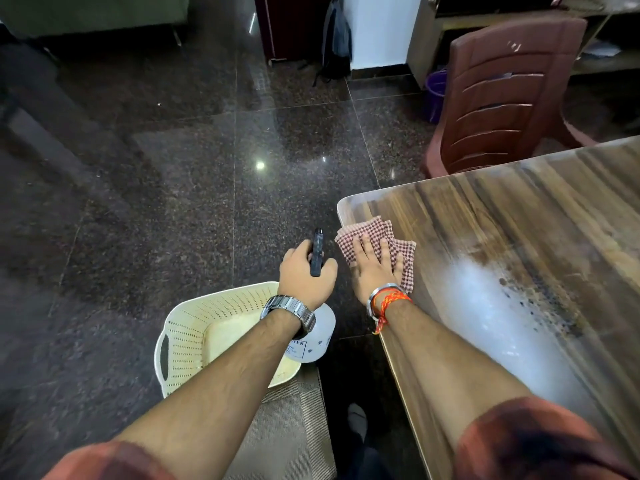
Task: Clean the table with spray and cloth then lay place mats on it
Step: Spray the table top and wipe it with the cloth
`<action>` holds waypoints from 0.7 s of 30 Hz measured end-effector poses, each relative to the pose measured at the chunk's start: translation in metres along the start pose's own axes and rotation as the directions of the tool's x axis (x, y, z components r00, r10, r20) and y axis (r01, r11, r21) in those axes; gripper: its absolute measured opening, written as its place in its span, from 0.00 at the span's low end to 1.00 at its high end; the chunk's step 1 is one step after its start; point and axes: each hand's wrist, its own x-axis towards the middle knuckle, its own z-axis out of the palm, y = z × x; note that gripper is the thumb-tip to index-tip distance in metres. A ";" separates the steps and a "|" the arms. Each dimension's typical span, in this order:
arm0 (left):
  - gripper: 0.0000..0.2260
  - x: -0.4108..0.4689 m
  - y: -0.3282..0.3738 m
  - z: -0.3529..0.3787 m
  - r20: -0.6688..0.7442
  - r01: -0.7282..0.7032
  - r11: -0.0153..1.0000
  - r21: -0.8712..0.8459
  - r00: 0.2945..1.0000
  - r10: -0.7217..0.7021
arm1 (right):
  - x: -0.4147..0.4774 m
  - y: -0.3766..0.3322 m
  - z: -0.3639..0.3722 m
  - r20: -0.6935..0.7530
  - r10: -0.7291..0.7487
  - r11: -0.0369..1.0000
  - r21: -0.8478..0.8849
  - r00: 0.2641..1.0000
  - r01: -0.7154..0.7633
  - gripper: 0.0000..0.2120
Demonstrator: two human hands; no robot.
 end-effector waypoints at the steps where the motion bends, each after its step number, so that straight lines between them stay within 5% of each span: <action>1: 0.07 0.007 0.000 0.000 -0.003 0.006 1.000 0.001 1.000 -0.006 | 0.011 -0.002 -0.003 0.004 -0.017 1.000 0.002 1.000 0.017 0.27; 13: 0.10 0.040 -0.005 -0.012 -0.118 0.088 0.993 -0.073 0.988 -0.096 | 0.142 0.011 -0.040 0.063 -0.166 0.986 -0.007 0.984 0.167 0.25; 17: 0.07 0.037 -0.019 -0.043 -0.193 0.186 0.921 -0.342 0.945 -0.263 | 0.156 0.056 -0.056 0.001 0.066 0.993 0.103 0.998 -0.066 0.27; 21: 0.09 0.030 -0.034 -0.082 -0.272 0.187 0.951 -0.248 0.928 -0.254 | 0.142 0.075 -0.065 -0.088 0.349 0.911 0.264 0.933 -0.316 0.34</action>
